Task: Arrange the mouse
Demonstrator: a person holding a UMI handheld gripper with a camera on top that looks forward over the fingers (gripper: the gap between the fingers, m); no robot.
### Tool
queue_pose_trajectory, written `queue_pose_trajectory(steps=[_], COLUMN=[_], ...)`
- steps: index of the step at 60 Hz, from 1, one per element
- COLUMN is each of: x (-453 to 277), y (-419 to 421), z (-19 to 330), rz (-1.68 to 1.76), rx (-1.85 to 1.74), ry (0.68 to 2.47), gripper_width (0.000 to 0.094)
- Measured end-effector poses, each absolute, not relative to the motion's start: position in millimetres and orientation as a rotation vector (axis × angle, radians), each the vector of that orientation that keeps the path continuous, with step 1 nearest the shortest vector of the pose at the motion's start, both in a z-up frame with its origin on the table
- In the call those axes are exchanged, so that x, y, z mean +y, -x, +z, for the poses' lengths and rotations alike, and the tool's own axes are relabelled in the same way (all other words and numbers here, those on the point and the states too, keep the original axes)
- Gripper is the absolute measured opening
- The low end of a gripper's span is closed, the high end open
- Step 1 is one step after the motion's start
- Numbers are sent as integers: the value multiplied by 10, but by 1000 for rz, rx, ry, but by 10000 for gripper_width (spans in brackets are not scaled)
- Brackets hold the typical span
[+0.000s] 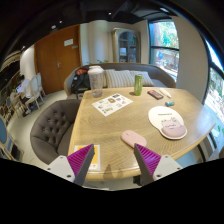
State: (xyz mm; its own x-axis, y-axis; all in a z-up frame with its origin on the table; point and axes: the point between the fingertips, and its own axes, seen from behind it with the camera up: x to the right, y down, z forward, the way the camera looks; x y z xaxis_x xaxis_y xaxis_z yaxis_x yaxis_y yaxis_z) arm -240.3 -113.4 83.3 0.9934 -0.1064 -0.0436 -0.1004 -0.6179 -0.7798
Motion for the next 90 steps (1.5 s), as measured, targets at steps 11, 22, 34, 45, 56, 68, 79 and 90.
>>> queue_pose_trajectory(steps=[11, 22, 34, 45, 56, 68, 79, 90], x=[-969, -864, -448, -83, -15, -76, 167, 391], y=[1699, 1440, 1373, 1381, 1341, 1280, 195, -763], z=[331, -125, -142, -131, -141, -31, 731, 368], rz=[-98, -94, -9, 47, 31, 182, 48, -84], rx=[180, 130, 70, -18, -29, -80, 30, 108], ry=[2237, 2280, 2207, 2137, 2125, 2210, 2060, 2092], gripper_width=[829, 825, 824, 650, 464, 374, 373, 373])
